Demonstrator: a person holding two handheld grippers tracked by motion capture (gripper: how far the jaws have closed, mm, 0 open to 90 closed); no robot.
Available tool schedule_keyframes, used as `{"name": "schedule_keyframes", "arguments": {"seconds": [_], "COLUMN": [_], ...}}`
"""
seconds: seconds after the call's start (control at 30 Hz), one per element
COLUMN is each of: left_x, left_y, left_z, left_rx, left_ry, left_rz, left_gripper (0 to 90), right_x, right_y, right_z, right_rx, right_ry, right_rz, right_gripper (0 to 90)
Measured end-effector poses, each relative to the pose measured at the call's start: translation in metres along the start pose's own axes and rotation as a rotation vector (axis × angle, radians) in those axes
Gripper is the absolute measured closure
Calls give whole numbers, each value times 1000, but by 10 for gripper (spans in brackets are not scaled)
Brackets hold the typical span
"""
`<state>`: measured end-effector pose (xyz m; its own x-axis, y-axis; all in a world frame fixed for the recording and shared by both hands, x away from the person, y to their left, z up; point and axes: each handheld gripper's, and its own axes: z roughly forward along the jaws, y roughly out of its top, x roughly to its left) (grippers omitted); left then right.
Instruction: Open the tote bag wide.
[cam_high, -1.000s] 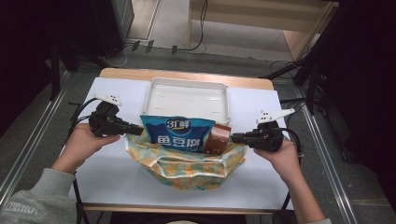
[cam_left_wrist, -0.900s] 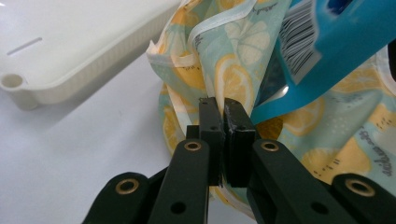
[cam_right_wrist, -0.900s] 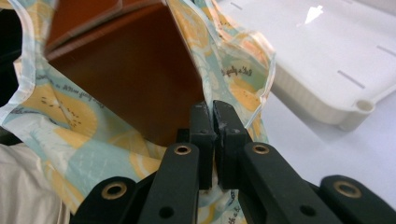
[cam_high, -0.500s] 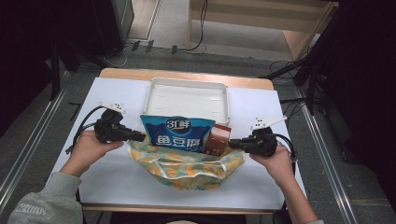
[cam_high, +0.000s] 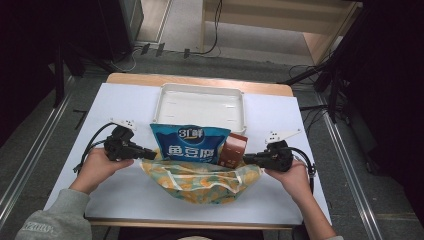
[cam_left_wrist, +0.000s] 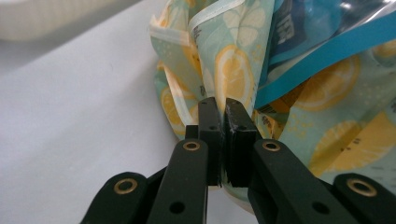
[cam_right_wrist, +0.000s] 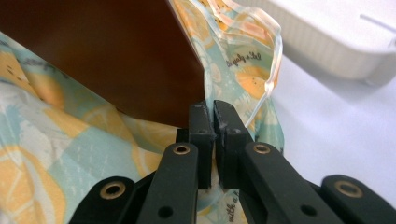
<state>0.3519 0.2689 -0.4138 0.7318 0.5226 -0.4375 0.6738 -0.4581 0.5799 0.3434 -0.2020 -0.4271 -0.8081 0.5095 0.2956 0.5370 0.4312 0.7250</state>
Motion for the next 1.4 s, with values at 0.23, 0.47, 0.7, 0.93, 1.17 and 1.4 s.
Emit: {"name": "schedule_keyframes", "arguments": {"seconds": [0.23, 0.47, 0.7, 0.93, 1.17, 1.4], "left_x": [-3, -12, -27, -42, -57, -64], "left_y": [2, 13, 27, 33, 30, 20], "left_z": [-7, -22, -39, -54, -45, -29], "left_rx": [-32, -40, -44, -57, -35, -7], "left_ry": [-2, 32, 55, 43, 6, -35], "left_rz": [14, 53, 96, 125, 149, 162], "left_gripper": [779, 616, 498, 475, 475, 440], "right_x": [7, 15, 26, 41, 50, 54], "right_y": [7, 18, 33, 43, 42, 35], "right_z": [-9, -26, -42, -56, -51, -45], "right_rx": [-9, -32, -61, -67, -41, -26], "right_ry": [-6, -9, -16, -6, 20, 39], "right_rz": [-19, -53, -81, -113, -133, -146], "right_gripper": [752, 598, 554, 627, 692, 651]}}
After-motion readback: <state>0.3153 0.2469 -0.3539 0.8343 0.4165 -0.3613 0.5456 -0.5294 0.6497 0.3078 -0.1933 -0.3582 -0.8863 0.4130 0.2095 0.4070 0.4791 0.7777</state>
